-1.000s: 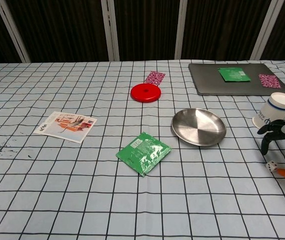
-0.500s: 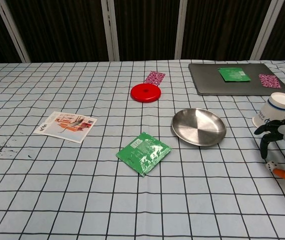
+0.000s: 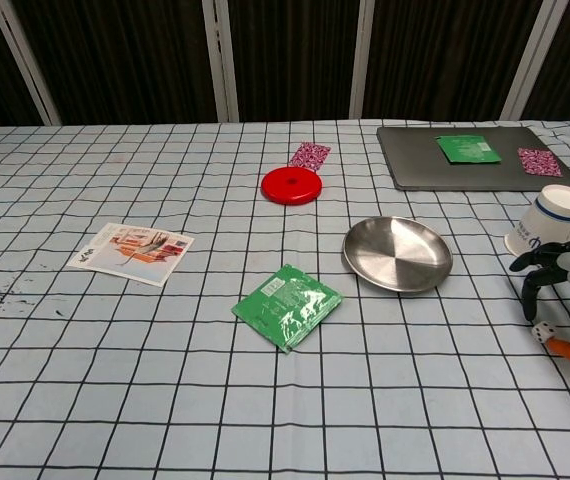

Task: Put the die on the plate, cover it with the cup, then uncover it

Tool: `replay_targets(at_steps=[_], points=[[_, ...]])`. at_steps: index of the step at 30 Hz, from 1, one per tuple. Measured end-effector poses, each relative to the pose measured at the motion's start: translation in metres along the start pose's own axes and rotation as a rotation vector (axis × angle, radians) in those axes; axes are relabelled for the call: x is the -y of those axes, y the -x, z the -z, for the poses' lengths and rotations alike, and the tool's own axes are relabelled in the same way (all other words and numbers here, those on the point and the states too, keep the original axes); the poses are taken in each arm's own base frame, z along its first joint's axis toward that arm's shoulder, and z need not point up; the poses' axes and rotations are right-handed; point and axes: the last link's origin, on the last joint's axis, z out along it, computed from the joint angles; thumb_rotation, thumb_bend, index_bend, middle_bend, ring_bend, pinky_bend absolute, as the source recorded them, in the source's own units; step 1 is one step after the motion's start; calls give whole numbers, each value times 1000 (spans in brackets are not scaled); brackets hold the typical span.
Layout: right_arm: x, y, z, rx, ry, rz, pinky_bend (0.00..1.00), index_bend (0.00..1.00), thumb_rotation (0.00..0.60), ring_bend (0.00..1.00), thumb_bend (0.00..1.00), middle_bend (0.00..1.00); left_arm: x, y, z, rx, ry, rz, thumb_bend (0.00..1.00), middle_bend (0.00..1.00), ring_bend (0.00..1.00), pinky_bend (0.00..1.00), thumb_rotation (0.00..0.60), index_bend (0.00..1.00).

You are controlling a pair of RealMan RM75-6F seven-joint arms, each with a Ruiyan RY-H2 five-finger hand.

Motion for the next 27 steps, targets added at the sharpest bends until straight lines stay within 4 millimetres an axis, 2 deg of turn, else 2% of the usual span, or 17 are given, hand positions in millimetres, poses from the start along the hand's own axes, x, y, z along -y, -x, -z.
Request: replay_targets(at_steps=[20,27], points=[[-1,2,-1,2,1,-3,0,542,600,57,380,140,-1,2,-1,4,0,-8,260,0,0,128,600,311],[-1,1,-1,-4,-1,-7,0,582,600,75,408,141,-2,2,0,4,0,-9,260,0,0,128,600,312]])
